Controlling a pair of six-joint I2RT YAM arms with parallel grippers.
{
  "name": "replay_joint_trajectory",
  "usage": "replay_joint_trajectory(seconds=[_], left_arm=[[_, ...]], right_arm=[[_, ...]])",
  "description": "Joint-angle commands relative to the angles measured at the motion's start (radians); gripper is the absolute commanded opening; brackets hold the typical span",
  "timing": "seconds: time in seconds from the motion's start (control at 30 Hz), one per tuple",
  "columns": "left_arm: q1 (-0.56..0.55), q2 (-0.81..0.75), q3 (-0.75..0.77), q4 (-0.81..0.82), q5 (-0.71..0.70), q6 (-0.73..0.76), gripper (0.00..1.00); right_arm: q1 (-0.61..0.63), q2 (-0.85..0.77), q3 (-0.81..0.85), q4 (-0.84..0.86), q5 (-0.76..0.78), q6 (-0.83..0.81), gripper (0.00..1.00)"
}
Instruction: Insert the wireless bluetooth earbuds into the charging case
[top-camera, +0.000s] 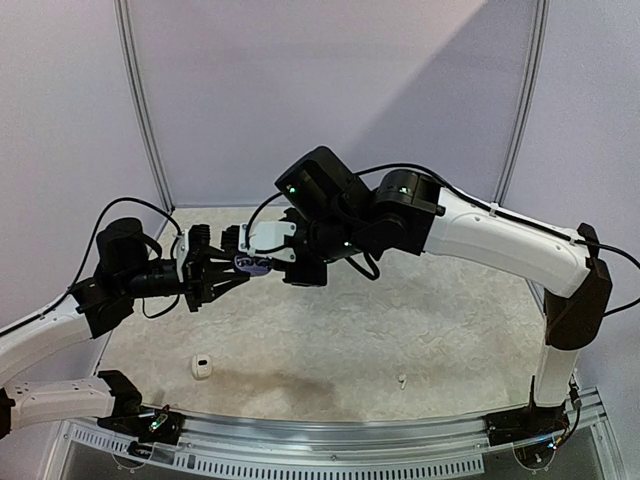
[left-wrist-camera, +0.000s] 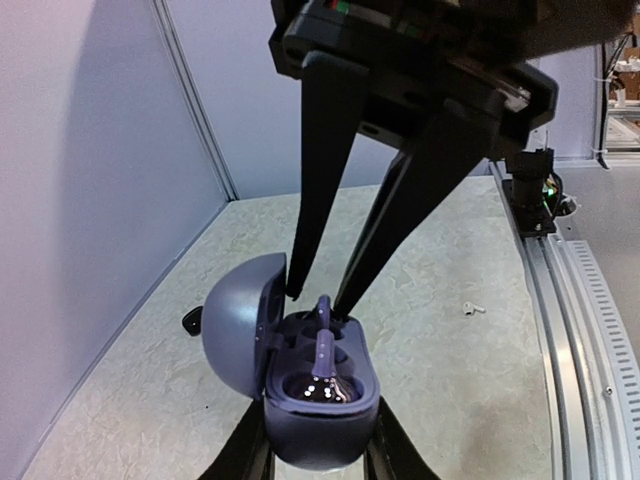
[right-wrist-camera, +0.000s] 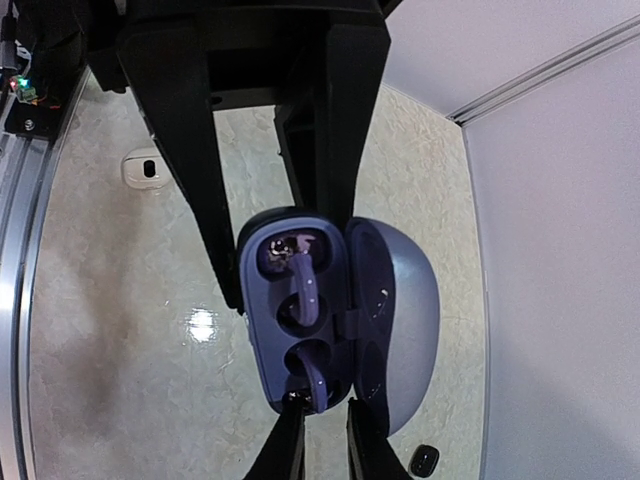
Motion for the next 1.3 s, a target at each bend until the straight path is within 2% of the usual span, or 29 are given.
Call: replay_joint_trajectory(seconds=[0.0,0.27,0.4,0.5,0.57,0.67,0.73,0.8,0.93,1.07,1.27], left_arm=[[-0.021,-0.013,-0.003,0.031,0.033,-0.003,0.00],[-0.021,-0.016,-0.020,0.016,-0.024,-0.047,0.00],[-0.021,-0.019,-0.035,-0.002,-0.052,-0.009,0.00],[-0.021,-0.019,-0.043,-0.025,-0.057,0.147,0.00],[-0.023,-0.019,-0.048,-0.045,-0.073,0.328,0.00],[-0.027,-0.013,-0.051,-0.051,-0.119,0.569,0.00],[-0.028,-0.006,-0.047,-0.032,-0.151,0.644,0.00],[-0.030,-0.010,-0.041,-0.013,-0.175,0.645,0.00],[-0.030,-0.021,-0.029,0.004,-0.233,0.582,0.00],[-0.027,-0.020,-0.026,0.007,-0.280,0.515,0.00],[-0.027,0.013,-0.042,0.043,-0.262,0.450,0.00]], right_arm=[[-0.002,0.022,0.017,0.001,0.021,0.006,0.17],[-0.002,-0.043,-0.008,-0.013,-0.005,0.056,0.22],[-0.007,-0.179,-0.113,0.056,-0.099,0.114,0.33],[-0.023,-0.264,-0.187,0.158,-0.213,0.179,0.38],[-0.039,-0.290,-0.232,0.257,-0.212,0.225,0.39],[-0.041,-0.258,-0.274,0.462,-0.037,0.293,0.45],[-0.041,-0.183,-0.242,0.531,0.108,0.339,0.46],[-0.039,-0.073,-0.153,0.520,0.215,0.380,0.46],[-0.011,0.031,-0.128,0.510,0.216,0.416,0.44],[-0.003,-0.004,-0.217,0.477,0.161,0.452,0.44],[-0.004,-0.151,-0.369,0.449,0.244,0.531,0.47]])
